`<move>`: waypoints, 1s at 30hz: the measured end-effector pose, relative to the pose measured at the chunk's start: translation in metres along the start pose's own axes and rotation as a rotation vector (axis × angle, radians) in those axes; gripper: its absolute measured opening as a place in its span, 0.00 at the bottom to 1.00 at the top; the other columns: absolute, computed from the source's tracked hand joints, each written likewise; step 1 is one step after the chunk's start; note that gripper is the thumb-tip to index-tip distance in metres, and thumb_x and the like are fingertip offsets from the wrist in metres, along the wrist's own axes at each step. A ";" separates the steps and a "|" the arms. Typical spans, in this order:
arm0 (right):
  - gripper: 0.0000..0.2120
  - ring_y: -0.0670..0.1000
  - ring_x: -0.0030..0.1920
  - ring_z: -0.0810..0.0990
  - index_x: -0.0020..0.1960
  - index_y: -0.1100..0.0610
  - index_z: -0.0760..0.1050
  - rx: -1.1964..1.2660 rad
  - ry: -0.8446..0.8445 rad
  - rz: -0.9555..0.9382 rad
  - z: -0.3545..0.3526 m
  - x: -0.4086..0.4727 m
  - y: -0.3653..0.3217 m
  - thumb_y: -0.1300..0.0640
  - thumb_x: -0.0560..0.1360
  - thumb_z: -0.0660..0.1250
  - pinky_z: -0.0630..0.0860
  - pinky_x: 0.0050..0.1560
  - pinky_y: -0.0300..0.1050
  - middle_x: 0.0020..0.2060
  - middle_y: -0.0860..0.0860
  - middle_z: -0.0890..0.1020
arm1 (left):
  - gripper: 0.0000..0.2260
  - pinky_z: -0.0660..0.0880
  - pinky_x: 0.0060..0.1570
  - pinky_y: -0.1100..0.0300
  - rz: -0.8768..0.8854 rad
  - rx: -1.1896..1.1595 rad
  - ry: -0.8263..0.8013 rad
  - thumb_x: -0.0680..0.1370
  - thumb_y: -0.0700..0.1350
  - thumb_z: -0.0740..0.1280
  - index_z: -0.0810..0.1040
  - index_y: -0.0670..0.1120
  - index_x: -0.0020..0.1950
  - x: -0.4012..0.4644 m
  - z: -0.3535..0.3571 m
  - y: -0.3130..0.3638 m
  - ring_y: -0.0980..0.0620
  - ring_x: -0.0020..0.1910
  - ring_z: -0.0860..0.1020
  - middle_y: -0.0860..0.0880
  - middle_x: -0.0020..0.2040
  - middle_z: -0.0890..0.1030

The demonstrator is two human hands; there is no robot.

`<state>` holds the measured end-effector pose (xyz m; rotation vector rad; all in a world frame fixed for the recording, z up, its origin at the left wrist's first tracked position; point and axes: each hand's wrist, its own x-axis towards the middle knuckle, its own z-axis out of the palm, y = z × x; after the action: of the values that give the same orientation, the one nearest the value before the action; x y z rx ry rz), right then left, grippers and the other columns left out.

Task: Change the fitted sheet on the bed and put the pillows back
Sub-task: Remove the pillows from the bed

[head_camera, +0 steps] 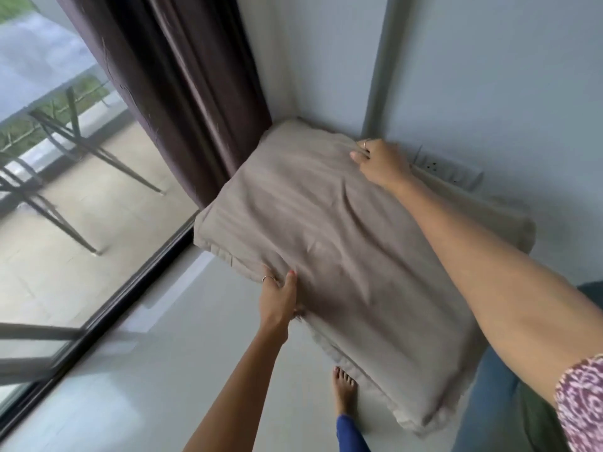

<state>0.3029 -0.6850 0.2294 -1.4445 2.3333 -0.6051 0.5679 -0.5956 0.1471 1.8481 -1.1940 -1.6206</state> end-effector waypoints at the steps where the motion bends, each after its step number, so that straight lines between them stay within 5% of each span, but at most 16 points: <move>1: 0.13 0.59 0.62 0.76 0.56 0.53 0.77 0.004 -0.095 0.014 0.016 0.008 0.008 0.47 0.78 0.62 0.70 0.56 0.47 0.56 0.59 0.80 | 0.30 0.71 0.65 0.43 0.000 0.077 -0.004 0.79 0.53 0.63 0.53 0.54 0.78 0.005 0.003 0.000 0.43 0.69 0.69 0.49 0.74 0.66; 3: 0.32 0.59 0.74 0.60 0.76 0.50 0.60 -0.082 -0.365 0.082 0.054 0.010 0.023 0.39 0.76 0.62 0.60 0.71 0.55 0.75 0.57 0.62 | 0.34 0.63 0.71 0.46 0.052 0.239 -0.009 0.80 0.52 0.62 0.44 0.54 0.79 0.019 0.015 0.007 0.45 0.76 0.59 0.50 0.79 0.55; 5: 0.41 0.60 0.77 0.39 0.78 0.43 0.46 -0.219 -0.501 0.115 0.089 -0.002 0.038 0.32 0.72 0.61 0.44 0.71 0.66 0.77 0.56 0.41 | 0.36 0.54 0.74 0.44 0.117 0.424 -0.045 0.80 0.55 0.63 0.41 0.55 0.79 0.034 0.030 0.017 0.45 0.78 0.49 0.49 0.80 0.46; 7: 0.45 0.61 0.74 0.30 0.77 0.43 0.40 -0.317 -0.479 0.081 0.110 -0.017 0.047 0.30 0.71 0.60 0.36 0.68 0.71 0.75 0.57 0.33 | 0.36 0.48 0.74 0.39 0.150 0.668 -0.117 0.79 0.58 0.61 0.40 0.58 0.78 0.048 0.044 0.025 0.44 0.78 0.42 0.51 0.79 0.40; 13: 0.44 0.60 0.75 0.31 0.77 0.41 0.40 -0.282 -0.391 0.036 0.111 -0.014 0.063 0.30 0.71 0.60 0.35 0.69 0.69 0.76 0.56 0.34 | 0.34 0.44 0.72 0.37 0.223 1.099 -0.203 0.78 0.63 0.59 0.42 0.61 0.78 0.073 0.061 0.035 0.45 0.77 0.38 0.55 0.78 0.37; 21: 0.34 0.56 0.76 0.34 0.78 0.42 0.44 -0.249 -0.300 -0.006 0.091 -0.043 0.071 0.34 0.77 0.54 0.36 0.71 0.66 0.77 0.53 0.37 | 0.34 0.44 0.73 0.38 0.260 1.219 -0.211 0.80 0.62 0.56 0.41 0.57 0.78 0.061 0.060 0.044 0.44 0.77 0.39 0.53 0.79 0.38; 30: 0.33 0.56 0.77 0.38 0.78 0.43 0.44 -0.211 -0.187 0.245 0.051 -0.153 0.071 0.39 0.79 0.55 0.38 0.72 0.64 0.77 0.54 0.37 | 0.30 0.41 0.73 0.42 0.699 1.433 -0.389 0.82 0.59 0.53 0.41 0.54 0.79 0.011 0.075 0.061 0.44 0.77 0.36 0.51 0.78 0.36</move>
<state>0.3398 -0.5284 0.1574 -1.2108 2.4273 -0.1546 0.4762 -0.6206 0.1690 1.2340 -3.2149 -0.6191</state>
